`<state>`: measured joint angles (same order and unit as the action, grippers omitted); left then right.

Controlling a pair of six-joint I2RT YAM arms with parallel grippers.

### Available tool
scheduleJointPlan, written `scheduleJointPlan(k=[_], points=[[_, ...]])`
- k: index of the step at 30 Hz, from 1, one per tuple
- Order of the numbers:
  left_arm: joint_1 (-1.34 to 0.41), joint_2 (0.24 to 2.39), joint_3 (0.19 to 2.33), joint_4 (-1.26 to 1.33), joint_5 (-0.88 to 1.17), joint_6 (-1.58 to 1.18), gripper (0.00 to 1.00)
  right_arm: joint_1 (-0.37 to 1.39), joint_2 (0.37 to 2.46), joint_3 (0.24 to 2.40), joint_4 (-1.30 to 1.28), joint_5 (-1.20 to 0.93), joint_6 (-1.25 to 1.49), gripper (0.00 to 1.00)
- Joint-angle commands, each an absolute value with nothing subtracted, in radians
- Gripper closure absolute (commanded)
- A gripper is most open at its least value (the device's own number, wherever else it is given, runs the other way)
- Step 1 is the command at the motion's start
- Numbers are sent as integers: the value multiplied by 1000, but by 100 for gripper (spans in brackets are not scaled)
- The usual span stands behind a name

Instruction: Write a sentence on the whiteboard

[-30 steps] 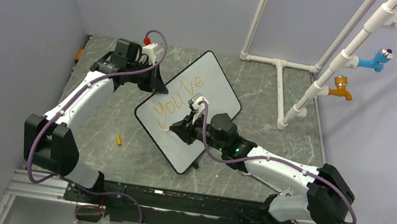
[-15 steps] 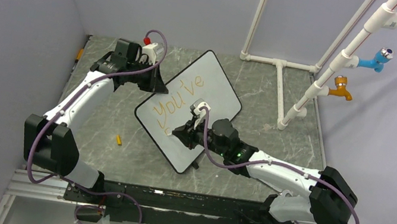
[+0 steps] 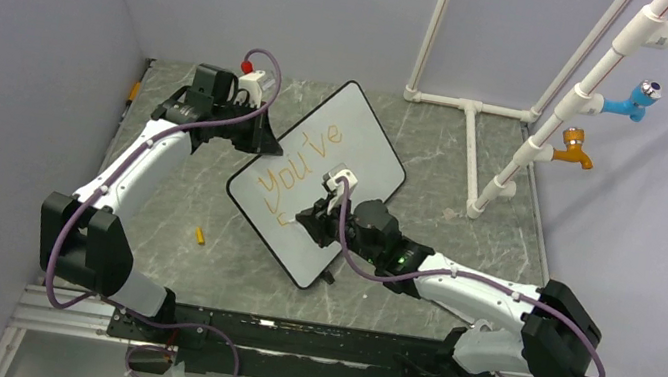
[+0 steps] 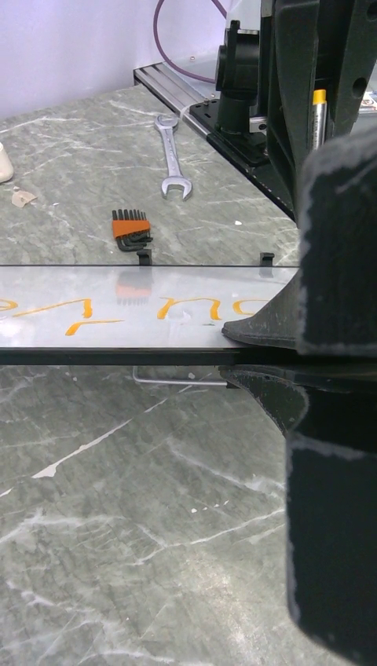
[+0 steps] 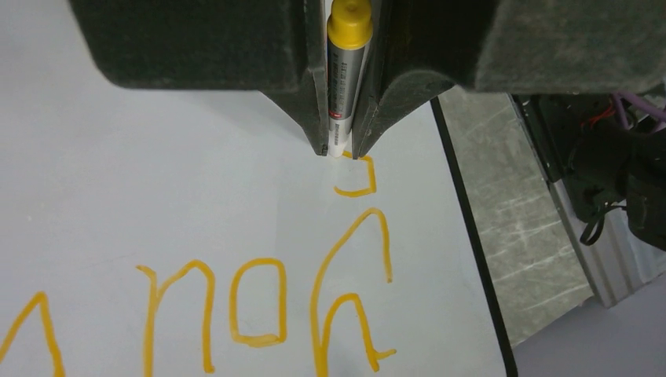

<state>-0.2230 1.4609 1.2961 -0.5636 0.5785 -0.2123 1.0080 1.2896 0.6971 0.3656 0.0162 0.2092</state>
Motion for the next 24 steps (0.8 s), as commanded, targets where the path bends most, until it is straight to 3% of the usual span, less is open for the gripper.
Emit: scheduleJointPlan(k=[1, 12, 24], points=[[-208, 1437, 1290, -552, 379, -101, 100, 1006, 1313, 758, 330, 80, 181, 100], [-209, 1433, 1292, -552, 382, -100, 100, 1008, 1370, 839, 334, 64, 166, 100], [-208, 1429, 1290, -551, 383, -103, 100, 1009, 1356, 779, 332, 60, 193, 100]])
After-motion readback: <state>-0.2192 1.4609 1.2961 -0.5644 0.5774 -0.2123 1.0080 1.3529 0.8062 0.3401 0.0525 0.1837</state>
